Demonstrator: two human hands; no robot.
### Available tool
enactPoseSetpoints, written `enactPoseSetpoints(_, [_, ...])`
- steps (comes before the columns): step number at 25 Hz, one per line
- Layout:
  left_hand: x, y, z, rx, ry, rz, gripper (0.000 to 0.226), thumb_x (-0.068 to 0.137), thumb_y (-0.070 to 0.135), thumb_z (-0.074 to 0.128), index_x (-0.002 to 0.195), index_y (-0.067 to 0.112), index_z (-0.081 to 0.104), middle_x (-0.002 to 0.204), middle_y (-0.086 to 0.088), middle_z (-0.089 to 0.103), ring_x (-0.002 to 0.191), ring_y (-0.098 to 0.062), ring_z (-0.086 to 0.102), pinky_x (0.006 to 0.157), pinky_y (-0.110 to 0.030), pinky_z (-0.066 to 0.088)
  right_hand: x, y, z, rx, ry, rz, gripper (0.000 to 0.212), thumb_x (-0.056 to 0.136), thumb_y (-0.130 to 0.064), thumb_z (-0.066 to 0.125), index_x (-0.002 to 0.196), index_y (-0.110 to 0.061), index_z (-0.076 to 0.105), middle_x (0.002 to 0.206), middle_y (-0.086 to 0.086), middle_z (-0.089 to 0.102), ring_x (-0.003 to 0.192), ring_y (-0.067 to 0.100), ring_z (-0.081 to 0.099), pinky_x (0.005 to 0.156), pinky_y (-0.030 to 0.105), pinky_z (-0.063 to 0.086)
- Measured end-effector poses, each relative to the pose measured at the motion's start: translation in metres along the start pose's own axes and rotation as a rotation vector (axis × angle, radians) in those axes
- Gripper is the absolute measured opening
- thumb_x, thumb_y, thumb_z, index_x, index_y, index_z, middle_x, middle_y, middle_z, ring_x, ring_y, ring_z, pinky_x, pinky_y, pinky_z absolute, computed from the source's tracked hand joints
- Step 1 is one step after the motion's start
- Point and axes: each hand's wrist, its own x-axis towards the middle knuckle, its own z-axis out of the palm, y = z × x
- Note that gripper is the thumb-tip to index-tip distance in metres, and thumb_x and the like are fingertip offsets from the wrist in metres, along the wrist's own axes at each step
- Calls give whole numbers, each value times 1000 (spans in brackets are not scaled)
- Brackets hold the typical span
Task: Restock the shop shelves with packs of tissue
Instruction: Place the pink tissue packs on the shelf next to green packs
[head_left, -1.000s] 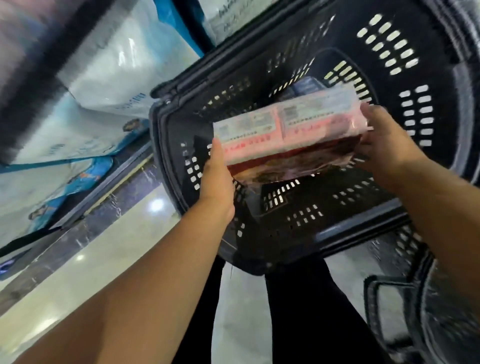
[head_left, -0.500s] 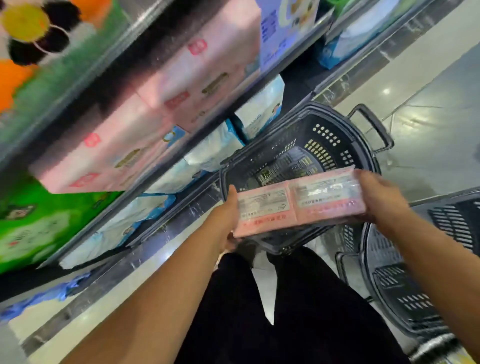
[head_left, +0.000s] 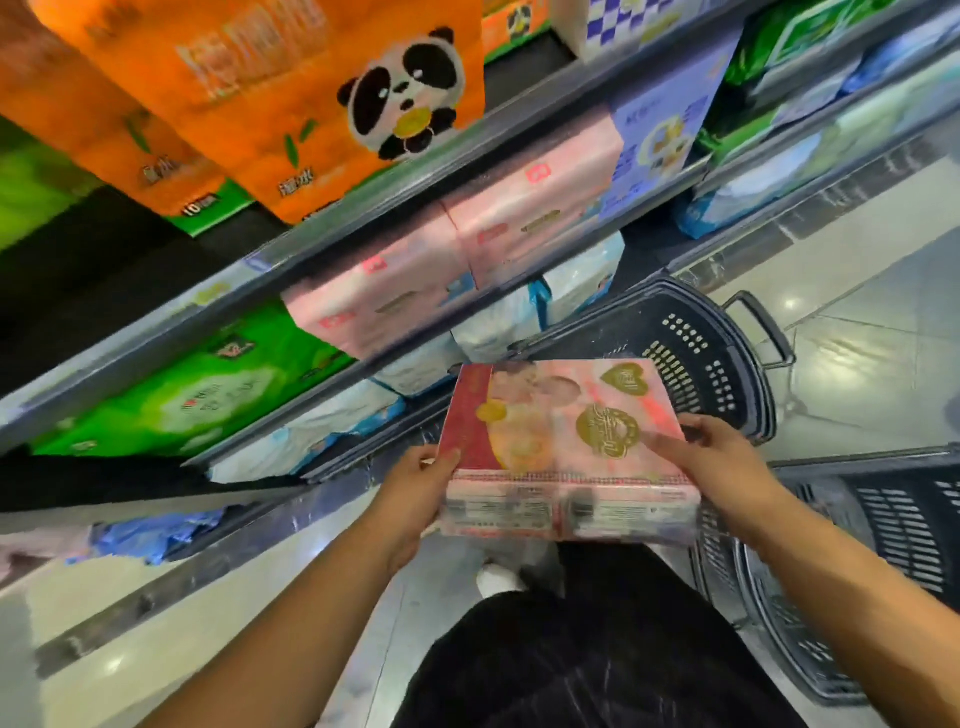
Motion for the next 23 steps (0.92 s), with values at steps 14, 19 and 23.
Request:
enactPoseSetpoints(14, [-129,-19,-137,-147,165,413,35,81,14,75,100,28,49,106,7,61,84,-16,66,68,-39,57,-132,-66,79,-74,-169,-460,79,71,-5,82,129,-36,39,109,-3,61,95,17,64,76,36,54])
enactPoseSetpoints(19, [-172,10,-144,-102,275,655,70,77,15,79,127,38,35,102,7,58,89,-5,62,63,-10,47,-163,-112,90,-134,-75,-711,76,73,0,79,128,-23,31,87,-1,63,77,26,65,72,41,56])
enactPoseSetpoints(23, [-202,48,-158,-108,380,823,76,72,25,81,132,40,37,108,18,61,84,9,64,62,-8,49,-172,-155,89,-137,-19,-890,80,71,-8,82,125,-32,29,105,-6,59,92,14,62,82,36,51])
